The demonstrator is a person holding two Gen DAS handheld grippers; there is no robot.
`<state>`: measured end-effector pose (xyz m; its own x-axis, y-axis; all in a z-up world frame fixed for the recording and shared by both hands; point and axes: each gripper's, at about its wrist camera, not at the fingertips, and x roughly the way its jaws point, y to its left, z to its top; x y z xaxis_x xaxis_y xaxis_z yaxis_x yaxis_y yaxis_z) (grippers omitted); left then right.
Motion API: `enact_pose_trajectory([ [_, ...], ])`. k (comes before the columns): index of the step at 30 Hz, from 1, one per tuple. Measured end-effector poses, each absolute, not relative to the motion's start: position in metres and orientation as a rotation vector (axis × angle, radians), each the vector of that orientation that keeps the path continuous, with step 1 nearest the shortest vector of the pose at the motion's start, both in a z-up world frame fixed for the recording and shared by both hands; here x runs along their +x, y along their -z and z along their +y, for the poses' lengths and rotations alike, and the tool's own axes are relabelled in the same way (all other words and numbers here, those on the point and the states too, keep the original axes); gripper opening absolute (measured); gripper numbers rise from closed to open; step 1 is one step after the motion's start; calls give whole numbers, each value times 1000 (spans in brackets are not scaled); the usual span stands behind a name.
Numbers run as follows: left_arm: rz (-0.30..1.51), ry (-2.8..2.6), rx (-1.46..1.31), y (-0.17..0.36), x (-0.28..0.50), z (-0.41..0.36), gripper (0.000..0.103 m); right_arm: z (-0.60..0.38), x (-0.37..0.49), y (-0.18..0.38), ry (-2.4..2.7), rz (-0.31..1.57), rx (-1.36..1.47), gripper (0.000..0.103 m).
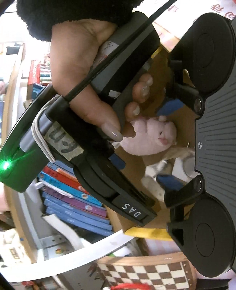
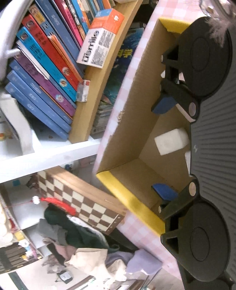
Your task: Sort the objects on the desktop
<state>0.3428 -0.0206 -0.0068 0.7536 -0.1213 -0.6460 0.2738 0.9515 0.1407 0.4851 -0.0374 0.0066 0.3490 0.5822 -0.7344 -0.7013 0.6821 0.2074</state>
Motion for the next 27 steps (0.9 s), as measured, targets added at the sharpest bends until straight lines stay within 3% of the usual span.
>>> enact_pose_trajectory([
  [7, 592, 209, 299, -12, 324, -29, 91, -56, 470, -24, -783, 820, -148, 87],
  [27, 483, 170, 280, -44, 255, -19, 93, -102, 385, -71, -694, 616, -166, 90],
])
